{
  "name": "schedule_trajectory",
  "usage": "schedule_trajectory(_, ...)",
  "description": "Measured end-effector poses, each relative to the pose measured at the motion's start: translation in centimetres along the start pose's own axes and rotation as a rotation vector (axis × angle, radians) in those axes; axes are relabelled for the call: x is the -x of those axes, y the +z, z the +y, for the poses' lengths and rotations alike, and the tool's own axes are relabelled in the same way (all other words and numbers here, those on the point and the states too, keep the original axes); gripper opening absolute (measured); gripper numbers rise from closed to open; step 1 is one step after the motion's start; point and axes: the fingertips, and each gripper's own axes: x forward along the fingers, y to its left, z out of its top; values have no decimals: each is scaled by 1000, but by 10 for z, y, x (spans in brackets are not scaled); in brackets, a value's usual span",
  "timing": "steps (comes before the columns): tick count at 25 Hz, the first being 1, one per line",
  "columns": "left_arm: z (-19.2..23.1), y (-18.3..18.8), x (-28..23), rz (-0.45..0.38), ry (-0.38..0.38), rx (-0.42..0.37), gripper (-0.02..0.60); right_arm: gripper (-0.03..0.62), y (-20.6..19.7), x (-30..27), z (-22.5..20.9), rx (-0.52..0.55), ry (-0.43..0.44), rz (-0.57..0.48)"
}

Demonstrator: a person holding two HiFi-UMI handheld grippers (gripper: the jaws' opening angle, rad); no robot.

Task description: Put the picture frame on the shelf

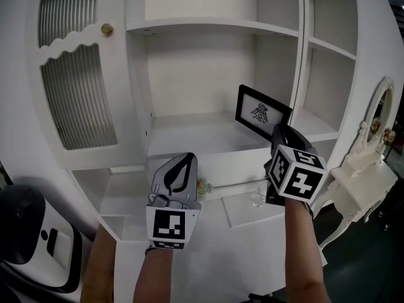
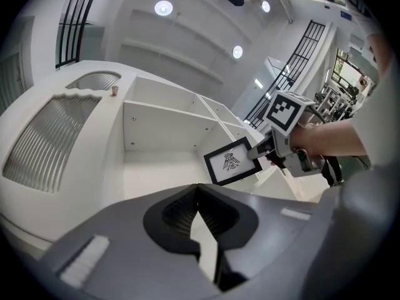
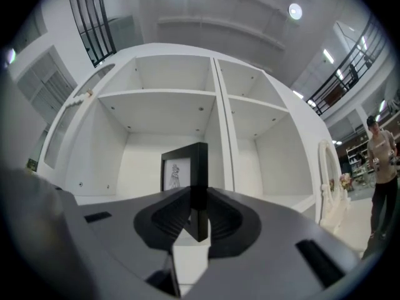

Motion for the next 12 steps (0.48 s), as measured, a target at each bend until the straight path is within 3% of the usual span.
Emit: schedule_trajectory(12, -1, -11, -11, -18, -33, 54, 9, 77, -11, -31, -30, -62, -184, 167)
